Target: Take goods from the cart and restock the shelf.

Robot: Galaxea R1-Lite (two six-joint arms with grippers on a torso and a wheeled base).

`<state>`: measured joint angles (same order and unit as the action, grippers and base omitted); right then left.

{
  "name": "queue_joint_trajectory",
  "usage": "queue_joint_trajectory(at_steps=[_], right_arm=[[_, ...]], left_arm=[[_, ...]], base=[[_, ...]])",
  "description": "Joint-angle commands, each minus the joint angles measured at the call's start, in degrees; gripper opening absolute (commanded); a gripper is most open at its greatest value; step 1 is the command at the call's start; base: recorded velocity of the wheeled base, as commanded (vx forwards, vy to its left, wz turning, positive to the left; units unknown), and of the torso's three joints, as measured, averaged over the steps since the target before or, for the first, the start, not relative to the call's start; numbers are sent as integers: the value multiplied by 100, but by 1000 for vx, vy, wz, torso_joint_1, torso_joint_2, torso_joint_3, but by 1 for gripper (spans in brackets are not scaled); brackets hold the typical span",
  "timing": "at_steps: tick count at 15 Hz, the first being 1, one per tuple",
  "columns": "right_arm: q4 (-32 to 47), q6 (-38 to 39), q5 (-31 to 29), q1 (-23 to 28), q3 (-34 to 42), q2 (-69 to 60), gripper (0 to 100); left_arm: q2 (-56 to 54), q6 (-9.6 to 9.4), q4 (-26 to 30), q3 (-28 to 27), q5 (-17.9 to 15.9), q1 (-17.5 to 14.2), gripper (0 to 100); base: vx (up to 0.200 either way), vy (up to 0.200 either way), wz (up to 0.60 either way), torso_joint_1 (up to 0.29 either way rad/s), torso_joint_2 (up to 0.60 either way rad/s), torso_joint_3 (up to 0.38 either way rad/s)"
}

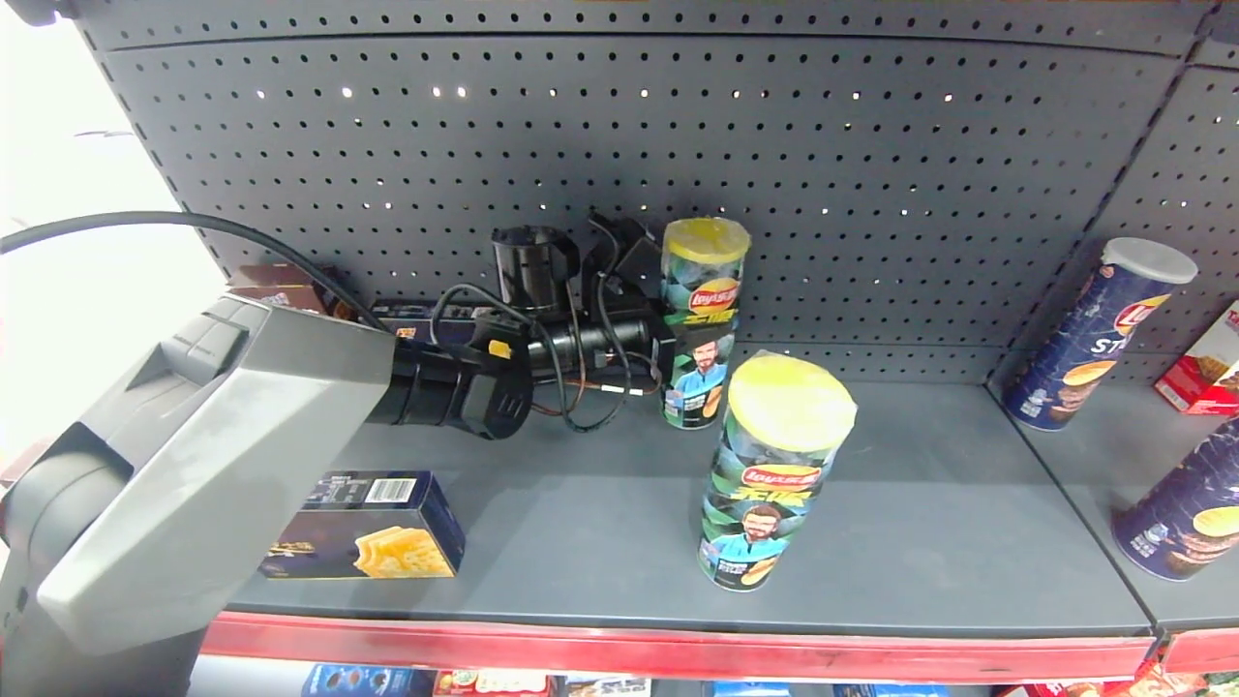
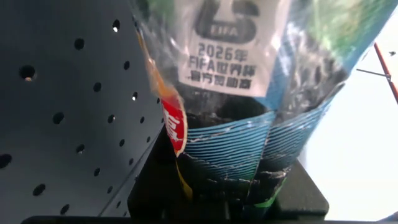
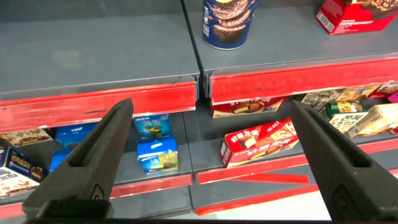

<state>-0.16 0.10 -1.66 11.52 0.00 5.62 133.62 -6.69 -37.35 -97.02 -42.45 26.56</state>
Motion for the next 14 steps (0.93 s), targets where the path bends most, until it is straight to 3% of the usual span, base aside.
queue_joint_trajectory(at_steps=[1,14], right_arm=[[-2,-1,-1,-1,0,9,100],[-2,-1,-1,-1,0,9,100]], left_arm=[[68,1,0,-53,0,33,0],[164,-25,0,-89,8,112,0]], base=[[0,0,0,0,0,0],[0,0,0,0,0,0]])
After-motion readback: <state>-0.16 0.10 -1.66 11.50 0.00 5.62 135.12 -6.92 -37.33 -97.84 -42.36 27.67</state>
